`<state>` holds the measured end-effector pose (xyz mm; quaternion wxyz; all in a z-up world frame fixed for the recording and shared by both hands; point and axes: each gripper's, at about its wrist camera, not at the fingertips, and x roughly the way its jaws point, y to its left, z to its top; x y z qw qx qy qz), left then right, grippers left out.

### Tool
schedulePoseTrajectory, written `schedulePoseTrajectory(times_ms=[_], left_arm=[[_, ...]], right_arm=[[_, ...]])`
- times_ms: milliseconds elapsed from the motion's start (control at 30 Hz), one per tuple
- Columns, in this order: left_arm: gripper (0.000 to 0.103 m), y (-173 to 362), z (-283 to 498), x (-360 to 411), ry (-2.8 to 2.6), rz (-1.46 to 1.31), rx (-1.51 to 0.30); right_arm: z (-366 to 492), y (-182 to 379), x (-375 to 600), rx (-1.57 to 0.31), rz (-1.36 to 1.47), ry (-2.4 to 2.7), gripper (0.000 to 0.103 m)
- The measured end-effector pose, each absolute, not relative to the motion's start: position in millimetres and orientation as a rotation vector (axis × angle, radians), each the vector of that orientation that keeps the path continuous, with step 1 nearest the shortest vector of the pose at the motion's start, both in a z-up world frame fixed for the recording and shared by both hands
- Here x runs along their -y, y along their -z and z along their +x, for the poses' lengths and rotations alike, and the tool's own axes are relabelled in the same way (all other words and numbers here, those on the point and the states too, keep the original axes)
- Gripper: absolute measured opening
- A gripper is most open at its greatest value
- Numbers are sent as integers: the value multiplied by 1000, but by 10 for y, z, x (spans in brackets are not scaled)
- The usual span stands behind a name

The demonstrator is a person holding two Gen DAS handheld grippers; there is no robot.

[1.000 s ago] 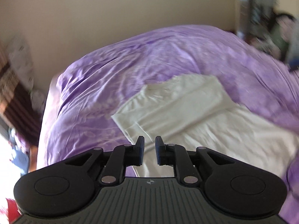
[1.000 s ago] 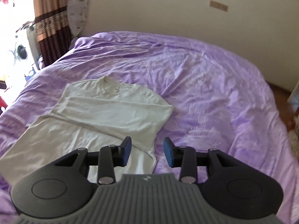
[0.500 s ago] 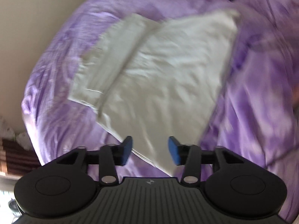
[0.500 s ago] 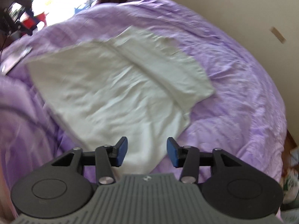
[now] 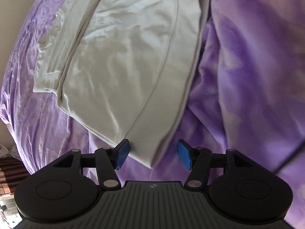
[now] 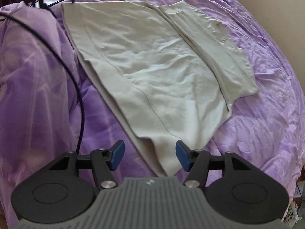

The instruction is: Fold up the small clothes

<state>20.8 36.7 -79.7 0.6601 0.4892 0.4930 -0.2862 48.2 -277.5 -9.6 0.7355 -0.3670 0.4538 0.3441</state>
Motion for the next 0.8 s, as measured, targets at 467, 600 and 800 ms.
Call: schedulePoseTrajectory(times_ms=[467,600,800], left_arm=[[8,880,147,-286,593,1108,-1055],[5,691,185,-350,549,1004,-1011],[5,266,250,-442,456,841,-929]], right_arm=[[324,458,2718,-885,-1134,-768,54],[253,487,2738,-830,-1194,-755,35],[91,571,2718,-770,-1311,-725,0]])
